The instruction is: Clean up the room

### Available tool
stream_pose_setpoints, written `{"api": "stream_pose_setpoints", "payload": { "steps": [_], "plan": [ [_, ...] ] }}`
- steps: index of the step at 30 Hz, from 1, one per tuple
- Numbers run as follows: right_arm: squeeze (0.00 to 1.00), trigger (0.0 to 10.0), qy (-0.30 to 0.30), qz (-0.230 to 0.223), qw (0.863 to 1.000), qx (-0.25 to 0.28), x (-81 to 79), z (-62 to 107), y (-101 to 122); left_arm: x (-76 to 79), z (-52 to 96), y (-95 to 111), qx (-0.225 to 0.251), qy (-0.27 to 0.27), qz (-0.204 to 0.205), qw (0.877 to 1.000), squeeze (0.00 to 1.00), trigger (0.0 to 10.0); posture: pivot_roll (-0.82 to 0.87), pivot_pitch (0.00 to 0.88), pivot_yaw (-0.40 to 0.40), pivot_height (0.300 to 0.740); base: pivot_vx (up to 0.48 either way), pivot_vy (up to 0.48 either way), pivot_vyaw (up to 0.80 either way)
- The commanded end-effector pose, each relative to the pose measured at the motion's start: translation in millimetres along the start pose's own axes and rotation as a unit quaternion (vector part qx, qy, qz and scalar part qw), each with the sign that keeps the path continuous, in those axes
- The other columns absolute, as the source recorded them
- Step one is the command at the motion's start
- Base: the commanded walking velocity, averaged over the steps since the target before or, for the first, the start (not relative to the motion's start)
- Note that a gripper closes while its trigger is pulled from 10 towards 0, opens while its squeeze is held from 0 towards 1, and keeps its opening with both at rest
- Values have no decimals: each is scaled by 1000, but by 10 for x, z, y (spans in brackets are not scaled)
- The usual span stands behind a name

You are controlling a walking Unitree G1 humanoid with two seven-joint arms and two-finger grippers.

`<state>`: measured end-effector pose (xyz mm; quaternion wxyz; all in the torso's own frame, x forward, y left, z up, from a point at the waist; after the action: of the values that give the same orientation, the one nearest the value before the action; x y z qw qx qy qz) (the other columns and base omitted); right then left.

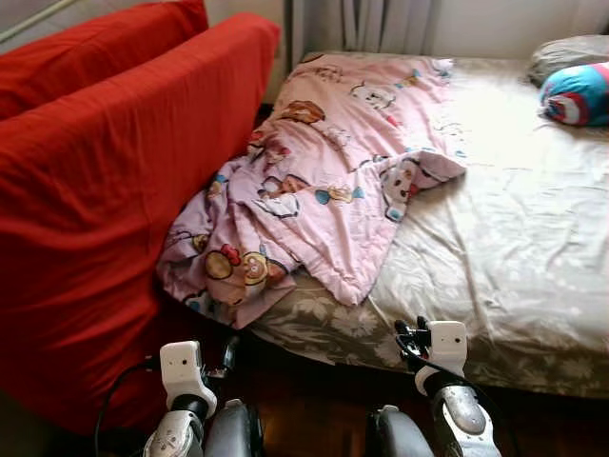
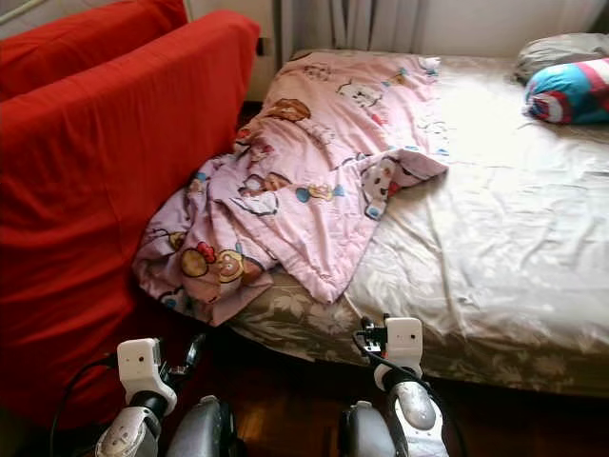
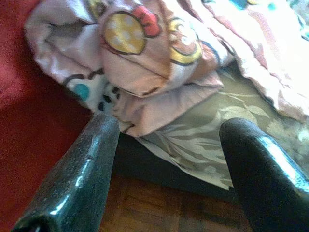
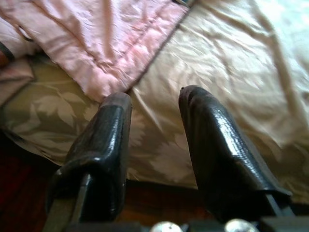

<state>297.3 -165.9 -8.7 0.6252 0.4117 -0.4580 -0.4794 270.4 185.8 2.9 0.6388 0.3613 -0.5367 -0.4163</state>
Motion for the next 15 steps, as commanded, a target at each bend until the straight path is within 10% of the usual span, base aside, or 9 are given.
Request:
{"api": "stream_pose_setpoints", "payload": {
  "steps": [1, 15],
  "plan": [
    [0, 10000, 4, 2, 1000, -8, -5, 13, -40, -20, 21, -39, -11, 5, 1, 1000, 0, 10000, -89, 149, 25, 620, 0, 0, 0],
    [0, 10000, 11, 4, 1000, 1, -49, 14, -19, -15, 20, -42, -12, 4, 2, 1000, 0, 10000, -88, 151, 25, 620, 283, 0, 286]
  ]
}}
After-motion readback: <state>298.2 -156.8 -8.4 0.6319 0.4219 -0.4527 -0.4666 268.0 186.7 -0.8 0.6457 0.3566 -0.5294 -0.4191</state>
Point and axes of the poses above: a point about 5 cm out from each wrist's last joint towards the gripper, its own z axis pointing back from the gripper into the wrist, its own y axis along the axis of the wrist's last joint, x = y × z, the point moved 3 cm from there along -z, pointing out of the wrist towards the gripper, and after that the axes turned 15 degrees about z, right-handed, at the moved point
